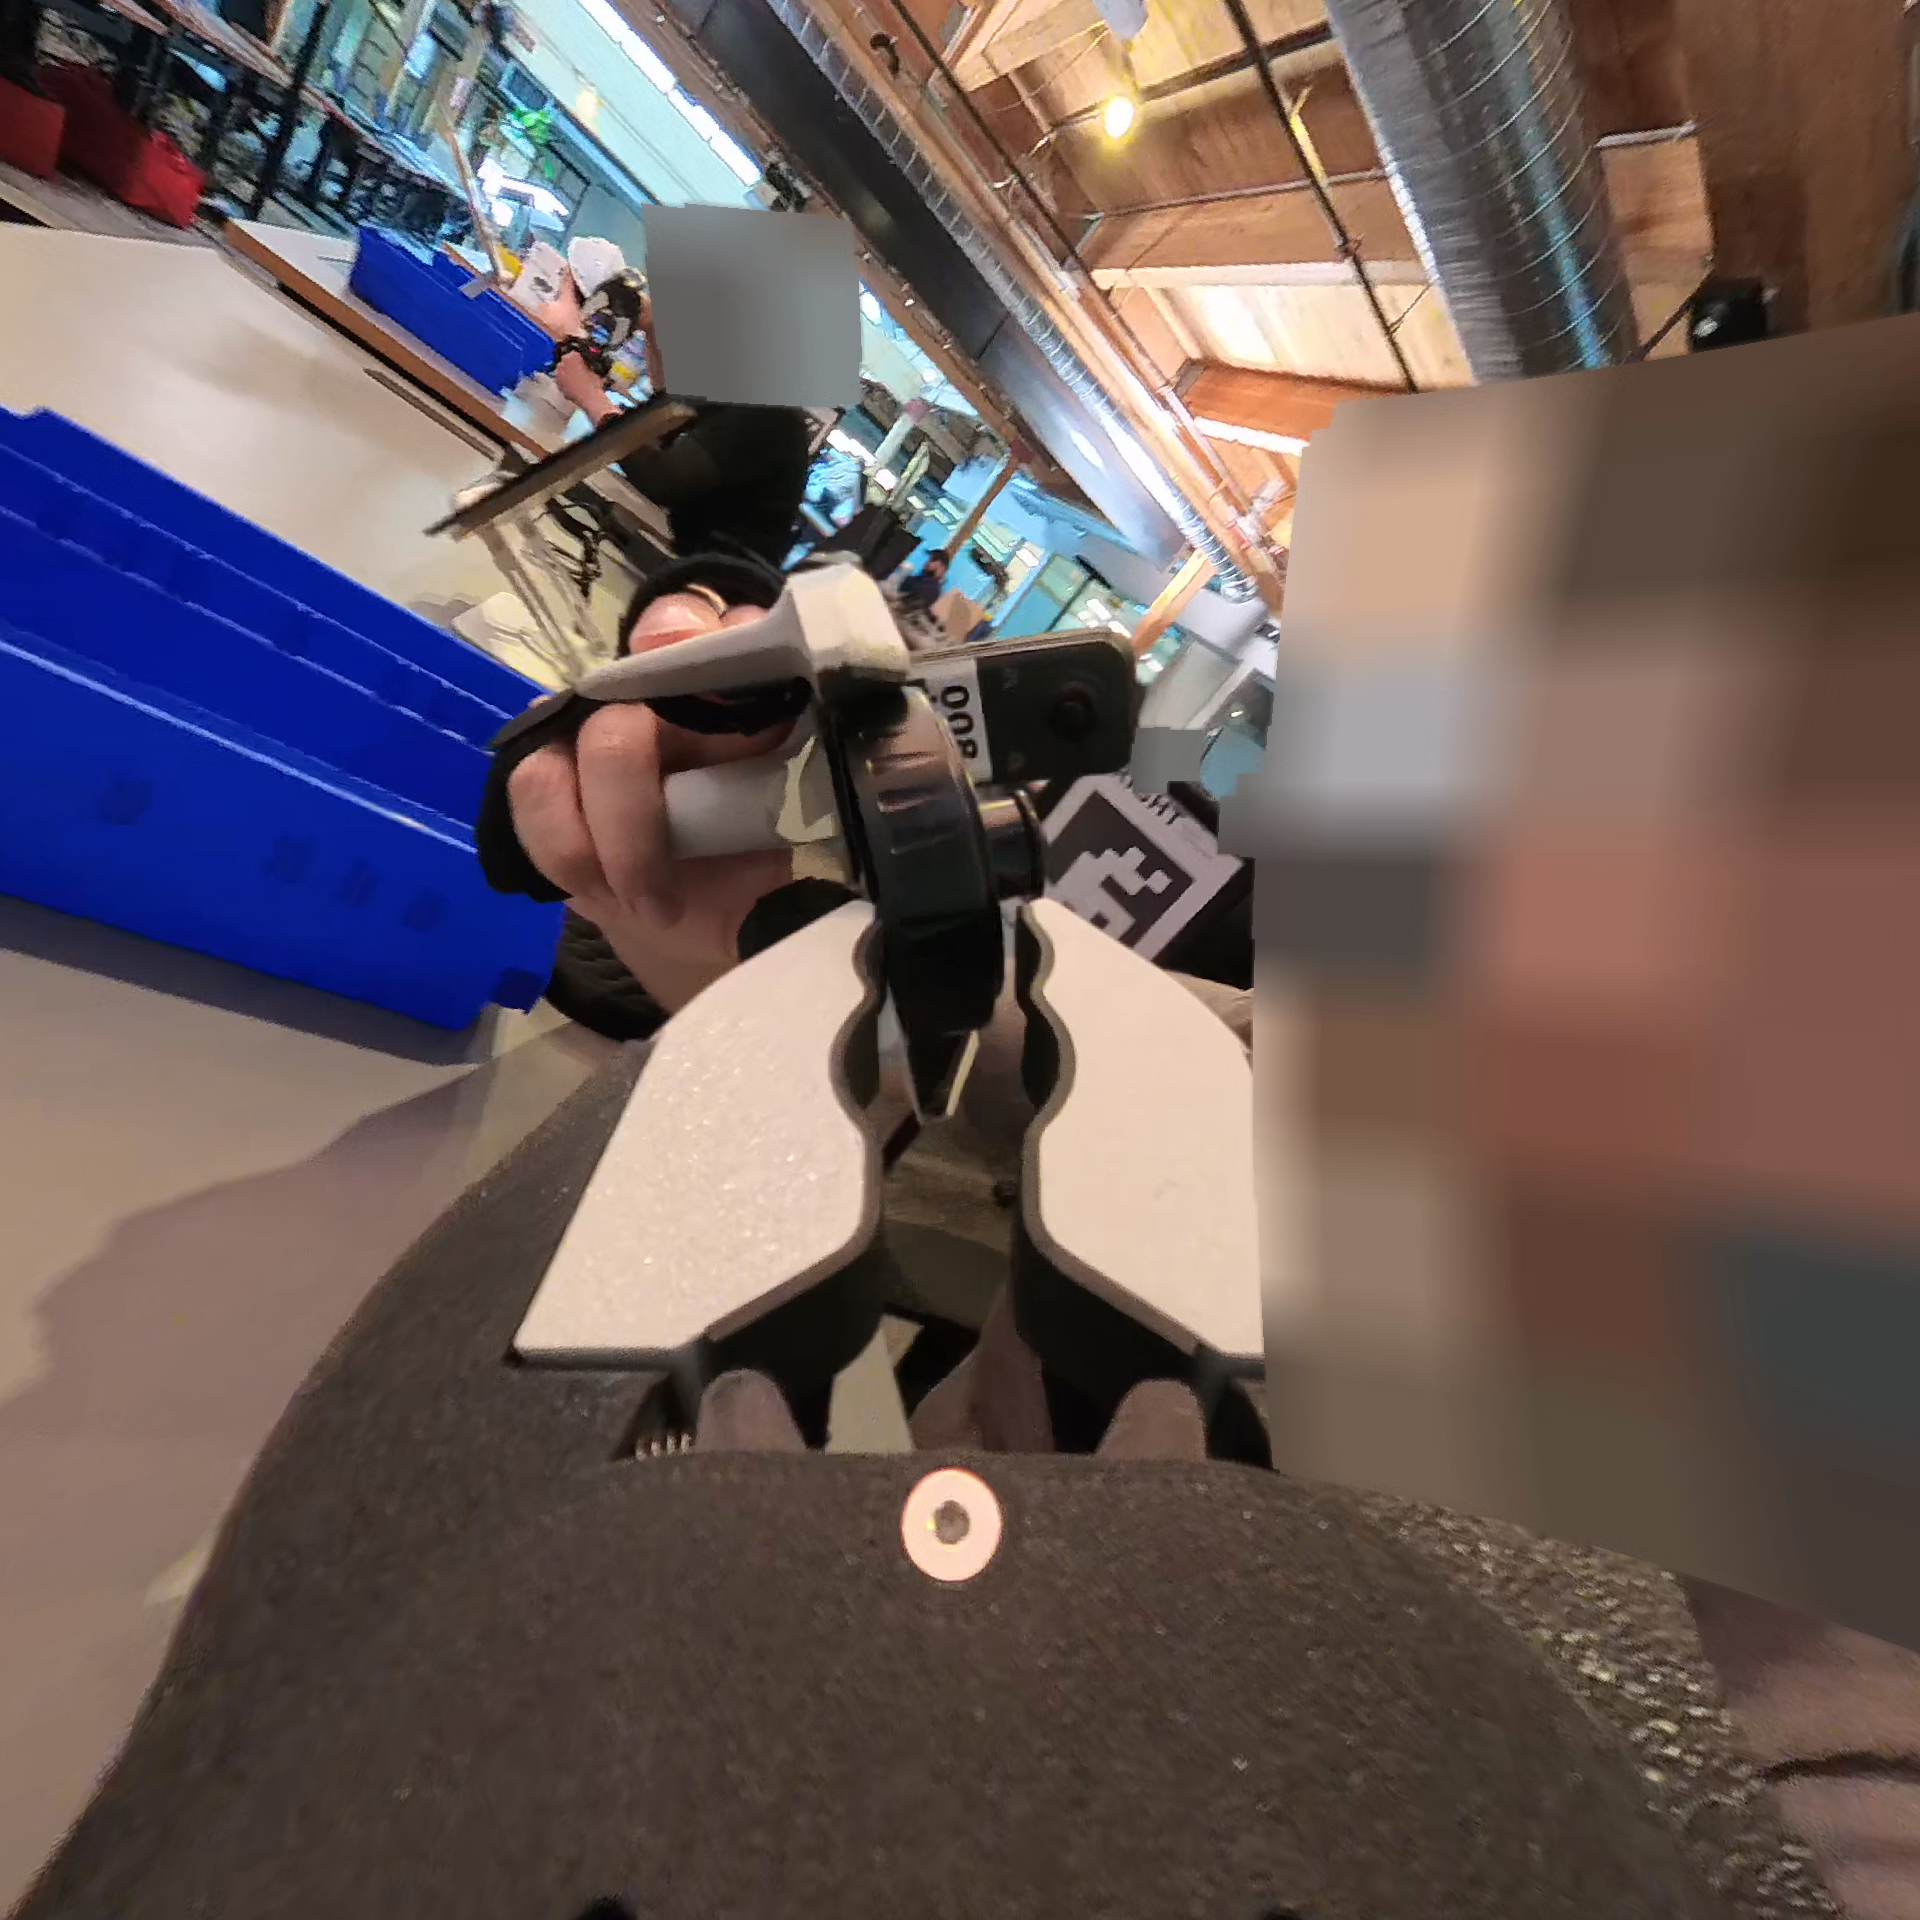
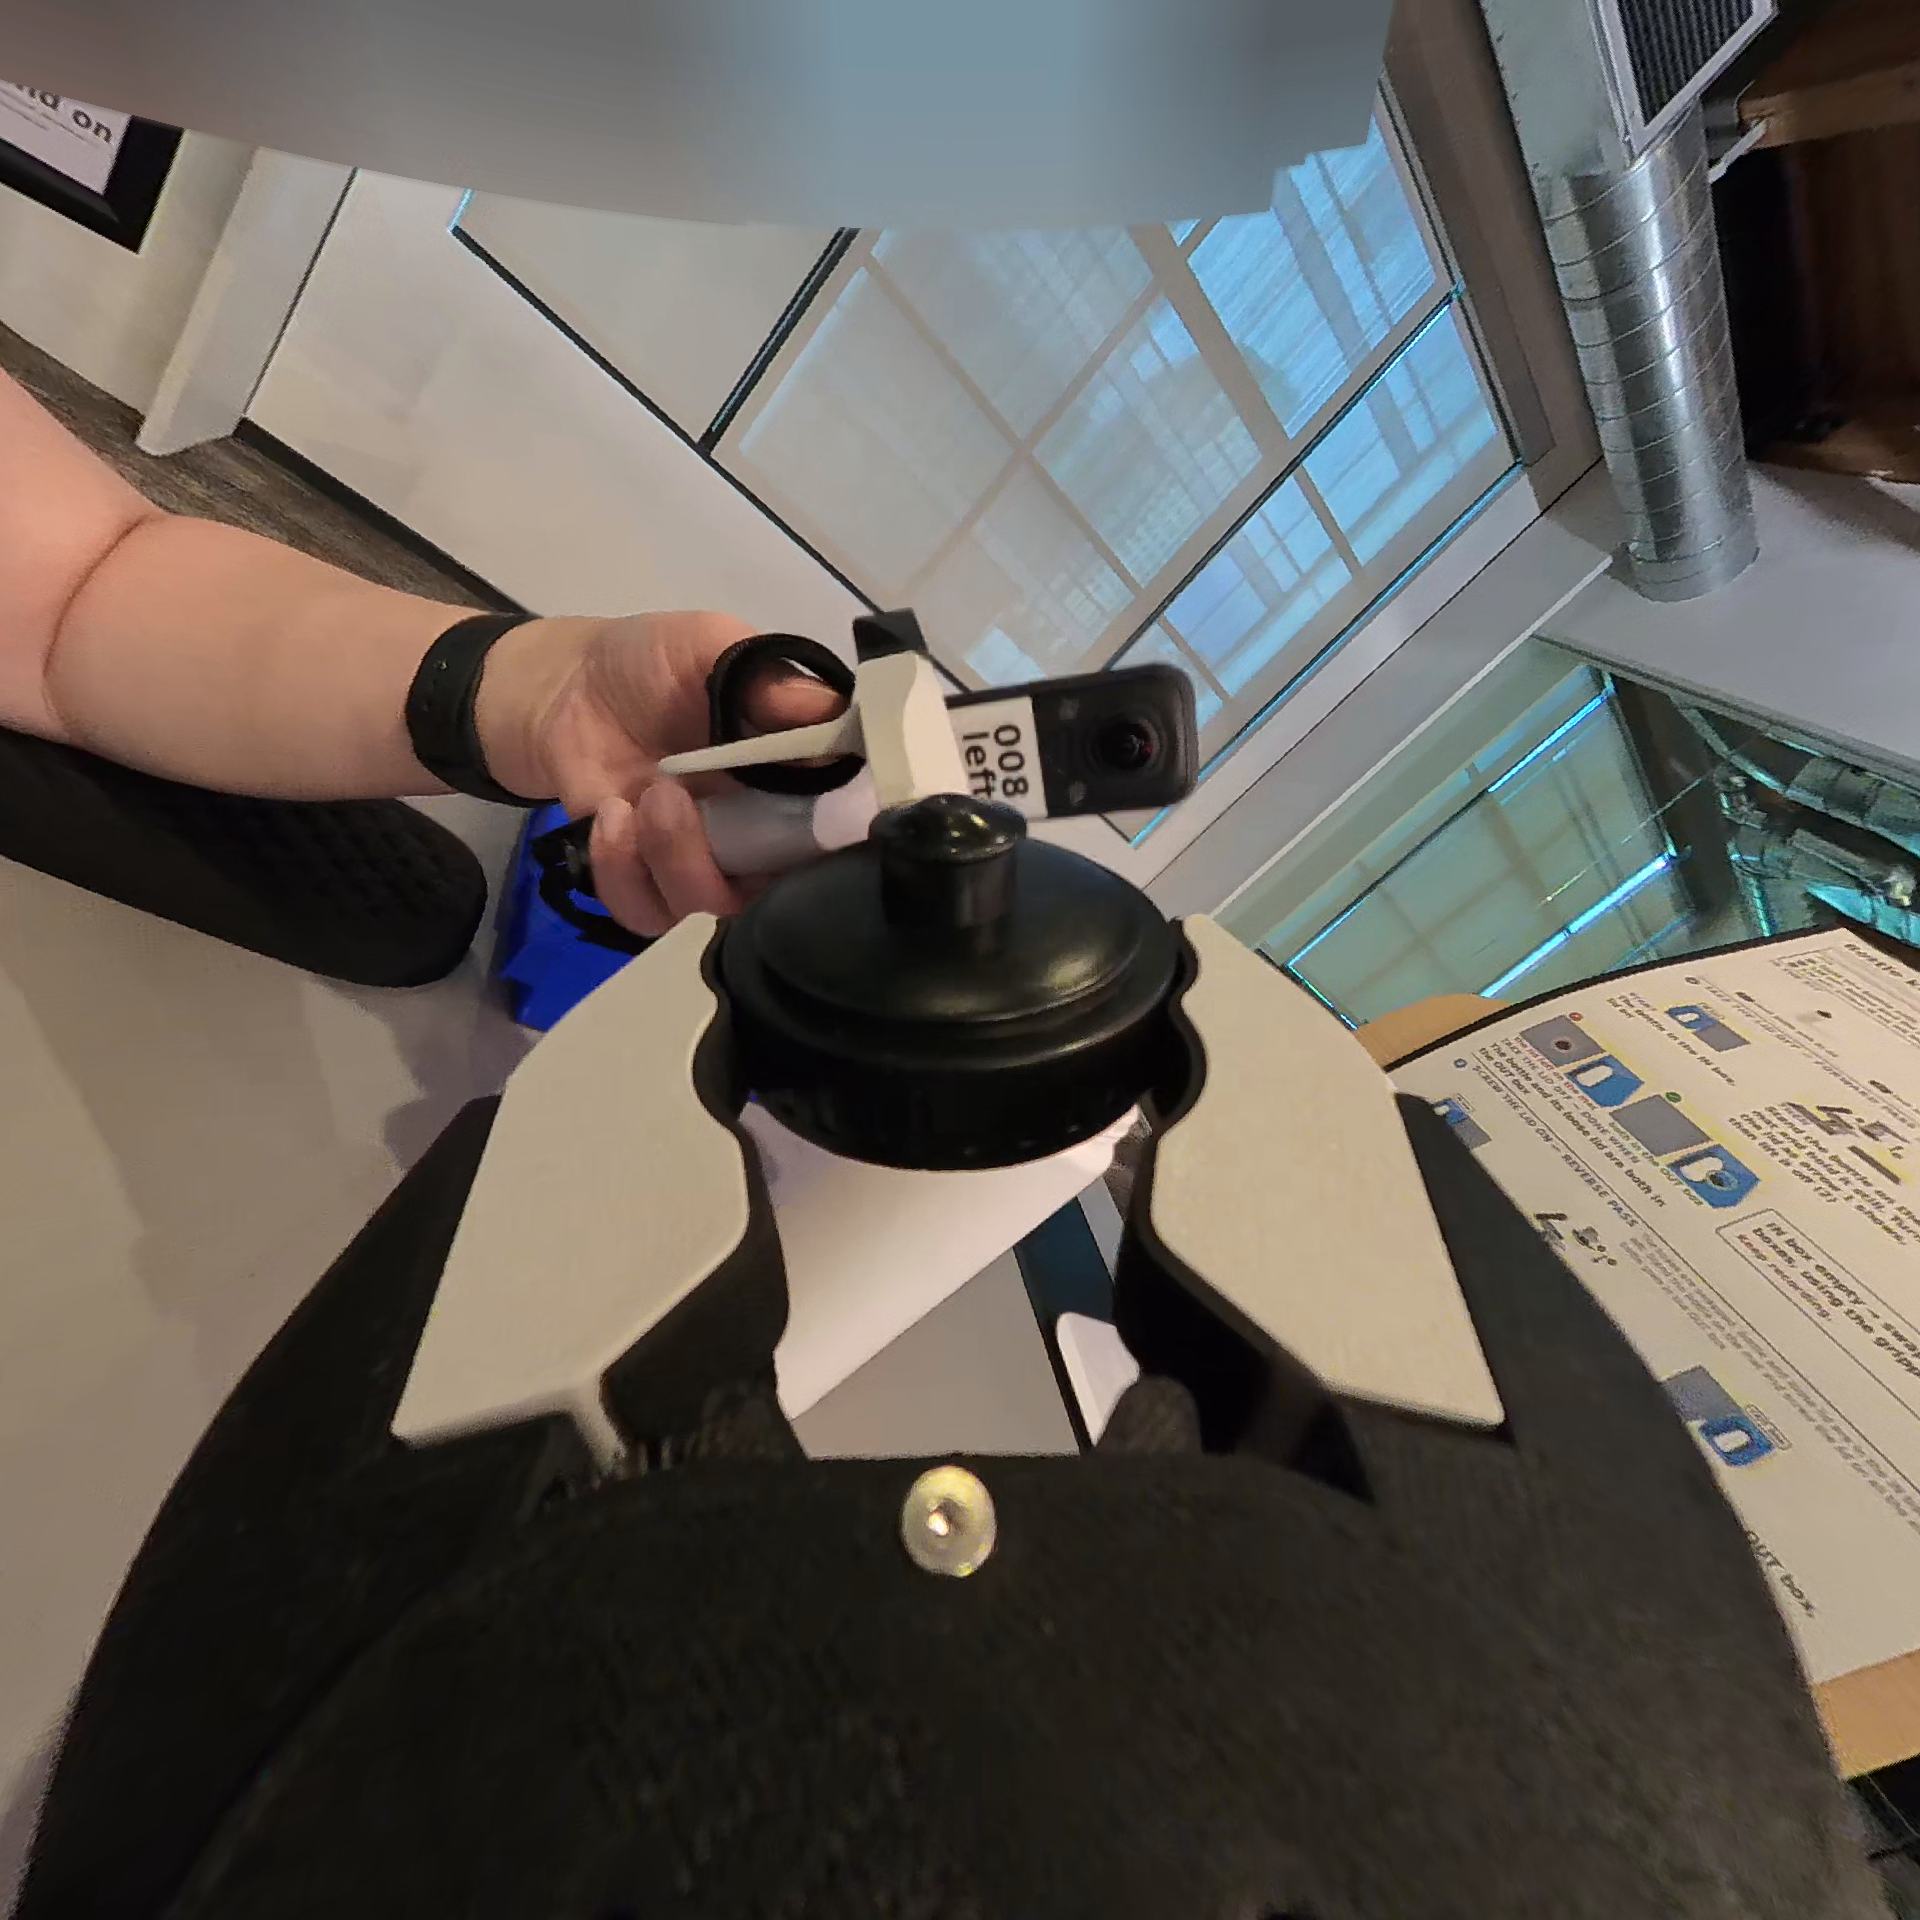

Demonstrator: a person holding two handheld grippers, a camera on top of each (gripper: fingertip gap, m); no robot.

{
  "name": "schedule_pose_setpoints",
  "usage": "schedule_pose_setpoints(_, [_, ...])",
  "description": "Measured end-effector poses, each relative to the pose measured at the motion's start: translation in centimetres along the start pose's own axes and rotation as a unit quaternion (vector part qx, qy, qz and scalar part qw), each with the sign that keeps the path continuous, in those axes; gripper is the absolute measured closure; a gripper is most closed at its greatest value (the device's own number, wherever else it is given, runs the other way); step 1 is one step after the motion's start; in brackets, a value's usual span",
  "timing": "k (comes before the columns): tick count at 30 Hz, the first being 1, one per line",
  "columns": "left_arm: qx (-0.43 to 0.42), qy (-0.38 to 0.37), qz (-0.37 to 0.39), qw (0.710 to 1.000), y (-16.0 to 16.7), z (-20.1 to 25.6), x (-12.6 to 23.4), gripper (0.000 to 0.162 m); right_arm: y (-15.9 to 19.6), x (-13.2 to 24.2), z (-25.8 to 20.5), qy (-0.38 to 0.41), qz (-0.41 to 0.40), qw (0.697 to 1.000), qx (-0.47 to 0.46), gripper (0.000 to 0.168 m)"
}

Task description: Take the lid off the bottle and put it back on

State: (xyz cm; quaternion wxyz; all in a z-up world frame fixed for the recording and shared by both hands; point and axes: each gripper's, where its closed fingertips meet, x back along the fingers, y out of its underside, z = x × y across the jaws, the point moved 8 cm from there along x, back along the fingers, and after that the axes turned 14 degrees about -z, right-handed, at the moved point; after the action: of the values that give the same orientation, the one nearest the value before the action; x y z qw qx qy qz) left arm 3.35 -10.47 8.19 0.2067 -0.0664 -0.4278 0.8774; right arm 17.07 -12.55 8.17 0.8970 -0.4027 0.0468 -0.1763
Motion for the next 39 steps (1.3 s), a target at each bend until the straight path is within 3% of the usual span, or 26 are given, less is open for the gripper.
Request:
schedule_pose_setpoints(4, [-0.078,-0.112,0.004,0.991,-1.1,2.0,2.9,0.128,0.2,0.6,1.1,0.006,0.005,1.000,-0.026,0.089])
schedule_pose_setpoints(6, [-0.144,-0.213,0.028,0.966,-1.7,3.2,5.1,0.117,0.6,0.8,1.9,0.005,0.009,0.998,-0.061,0.089])
schedule_pose_setpoints(8, [-0.190,-0.377,0.078,0.903,-1.9,3.1,7.3,0.100,1.2,0.9,2.8,0.001,0.010,0.995,-0.097,0.089])
schedule_pose_setpoints(10, [-0.212,-0.537,0.143,0.804,-1.6,2.2,9.0,0.072,1.8,1.0,3.4,0.003,0.013,0.992,-0.124,0.089])
schedule_pose_setpoints(12, [-0.235,-0.614,0.176,0.733,-0.8,1.1,8.9,0.064,2.2,1.1,3.8,0.002,0.010,0.990,-0.141,0.089])
schedule_pose_setpoints(14, [-0.223,-0.666,0.158,0.694,0.1,-1.2,8.0,0.055,2.3,1.3,4.0,0.004,0.011,0.989,-0.146,0.089])
schedule_pose_setpoints(18, [-0.188,-0.700,0.133,0.676,1.8,-5.1,6.7,0.049,2.3,1.4,4.1,0.004,0.004,0.990,-0.143,0.089])
schedule_pose_setpoints(20, [-0.164,-0.699,0.132,0.684,2.6,-6.6,6.5,0.047,2.4,1.3,4.1,0.001,-0.001,0.990,-0.142,0.089])
schedule_pose_setpoints(22, [-0.118,-0.681,0.130,0.710,3.4,-8.2,6.4,0.049,2.6,1.2,4.2,0.001,-0.004,0.990,-0.144,0.089])
schedule_pose_setpoints(27, [-0.014,-0.613,0.143,0.777,5.2,-11.2,6.8,0.068,3.3,0.9,4.5,-0.002,-0.020,0.986,-0.168,0.089])
schedule_pose_setpoints(31, [-0.040,-0.598,0.126,0.791,5.1,-11.8,6.5,0.070,4.1,0.3,4.6,-0.039,-0.029,0.978,-0.205,0.089])
schedule_pose_setpoints(39, [-0.136,-0.433,0.039,0.890,5.2,-11.8,1.1,0.071,5.1,-0.3,4.6,-0.140,-0.021,0.949,-0.281,0.089])
